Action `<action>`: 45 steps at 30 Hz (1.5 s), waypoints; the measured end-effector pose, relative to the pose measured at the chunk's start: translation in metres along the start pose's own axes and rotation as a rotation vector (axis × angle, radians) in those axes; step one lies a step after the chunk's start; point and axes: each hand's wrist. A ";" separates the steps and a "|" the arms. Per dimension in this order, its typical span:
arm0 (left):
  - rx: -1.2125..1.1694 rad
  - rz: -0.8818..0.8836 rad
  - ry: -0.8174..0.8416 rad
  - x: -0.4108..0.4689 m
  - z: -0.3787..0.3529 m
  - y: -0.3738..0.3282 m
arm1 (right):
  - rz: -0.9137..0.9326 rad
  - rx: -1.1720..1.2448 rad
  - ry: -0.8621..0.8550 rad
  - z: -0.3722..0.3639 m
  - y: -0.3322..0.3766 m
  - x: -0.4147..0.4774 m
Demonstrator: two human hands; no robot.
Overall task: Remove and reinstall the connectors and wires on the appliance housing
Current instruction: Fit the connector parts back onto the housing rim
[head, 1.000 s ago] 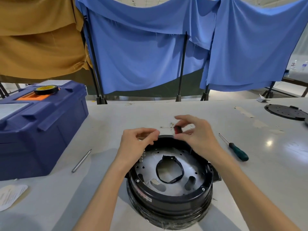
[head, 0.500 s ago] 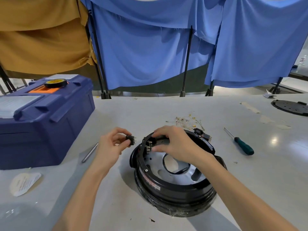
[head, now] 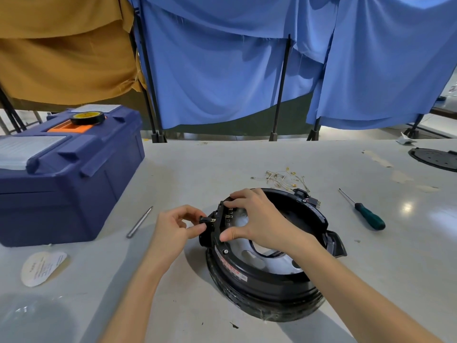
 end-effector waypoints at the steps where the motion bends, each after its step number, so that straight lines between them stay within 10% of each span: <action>1: 0.003 -0.001 -0.001 0.000 0.000 0.000 | -0.001 0.001 -0.002 0.000 0.000 0.000; 45: -0.102 -0.028 -0.076 -0.005 -0.009 0.008 | -0.011 0.069 0.025 0.001 0.003 -0.004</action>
Point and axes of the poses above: each hand's wrist, its own x-axis towards the middle knuckle, its own z-axis out of the back of the hand, y = z × x, and after that the axes turned 14 degrees about -x, right-handed
